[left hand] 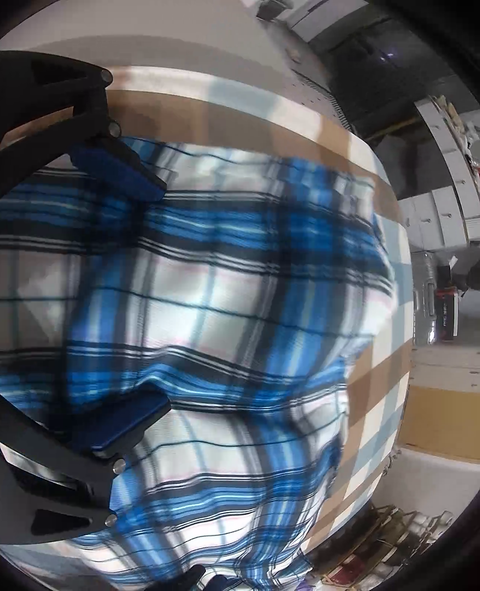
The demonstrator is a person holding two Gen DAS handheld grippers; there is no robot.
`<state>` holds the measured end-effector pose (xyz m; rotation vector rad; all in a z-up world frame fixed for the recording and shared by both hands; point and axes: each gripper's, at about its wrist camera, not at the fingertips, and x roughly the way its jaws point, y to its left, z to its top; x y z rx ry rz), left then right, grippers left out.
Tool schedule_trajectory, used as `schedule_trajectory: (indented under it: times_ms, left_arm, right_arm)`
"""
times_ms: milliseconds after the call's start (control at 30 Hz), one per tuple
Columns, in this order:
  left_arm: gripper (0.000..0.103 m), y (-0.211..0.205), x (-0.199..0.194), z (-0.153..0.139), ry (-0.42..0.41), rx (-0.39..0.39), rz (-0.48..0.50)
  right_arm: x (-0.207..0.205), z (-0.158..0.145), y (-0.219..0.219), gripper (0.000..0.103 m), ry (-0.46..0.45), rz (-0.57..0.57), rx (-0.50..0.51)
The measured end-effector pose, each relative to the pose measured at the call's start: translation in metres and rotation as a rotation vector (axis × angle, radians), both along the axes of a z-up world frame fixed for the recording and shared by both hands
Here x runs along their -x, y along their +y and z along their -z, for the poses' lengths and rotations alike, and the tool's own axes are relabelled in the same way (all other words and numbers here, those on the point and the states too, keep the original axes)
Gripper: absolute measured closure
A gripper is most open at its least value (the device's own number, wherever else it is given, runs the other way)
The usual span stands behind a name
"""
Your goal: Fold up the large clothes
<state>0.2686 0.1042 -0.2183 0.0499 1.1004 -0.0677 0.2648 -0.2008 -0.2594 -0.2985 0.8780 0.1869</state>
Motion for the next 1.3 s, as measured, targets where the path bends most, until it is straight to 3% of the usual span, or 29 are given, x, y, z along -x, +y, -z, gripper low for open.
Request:
schedule_trajectory:
  times_ms: [167, 267, 367, 433, 600, 667, 733, 800, 867, 933, 1100, 1300]
  left_arm:
    - [0.005, 0.010, 0.028, -0.009, 0.040, 0.029, 0.003]
    - [0.005, 0.030, 0.053, -0.034, -0.040, 0.066, -0.028]
    - [0.005, 0.054, 0.081, -0.047, -0.069, 0.133, -0.069]
    - [0.005, 0.058, 0.088, -0.047, -0.087, 0.123, -0.083]
    - [0.005, 0.019, 0.037, -0.048, -0.055, 0.113, -0.007]
    - [0.005, 0.001, 0.009, -0.055, -0.076, 0.056, 0.028]
    - [0.005, -0.008, -0.021, -0.054, -0.067, 0.013, 0.038]
    - [0.005, -0.010, -0.056, -0.042, -0.020, -0.036, 0.023]
    - [0.002, -0.009, -0.081, -0.014, 0.079, -0.127, 0.015]
    - [0.001, 0.005, -0.072, -0.009, 0.078, -0.053, -0.012]
    - [0.000, 0.020, -0.038, -0.005, 0.039, 0.015, -0.044]
    - [0.000, 0.031, 0.021, -0.009, 0.027, 0.030, -0.056]
  right_arm:
    - [0.034, 0.005, 0.008, 0.037, 0.015, -0.071, 0.002]
    - [0.049, -0.010, -0.002, 0.041, -0.031, -0.056, -0.020]
    - [0.071, -0.031, 0.003, 0.041, -0.077, -0.084, -0.067]
    - [0.083, -0.042, 0.019, 0.040, -0.127, -0.127, -0.059]
    - [0.071, -0.050, 0.078, 0.038, -0.138, -0.204, -0.054]
    - [0.062, -0.045, 0.093, 0.038, -0.108, -0.163, -0.025]
    - [0.042, -0.029, 0.097, 0.038, -0.020, -0.096, -0.025]
    - [0.031, -0.013, 0.089, 0.032, 0.052, -0.045, -0.052]
    - [0.033, -0.012, 0.086, 0.032, 0.034, -0.056, -0.067]
    - [0.037, -0.011, 0.087, 0.032, 0.035, -0.091, -0.036]
    - [0.053, -0.010, 0.080, 0.032, 0.047, -0.154, -0.041]
    - [0.081, -0.007, 0.083, 0.031, 0.075, -0.212, -0.049]
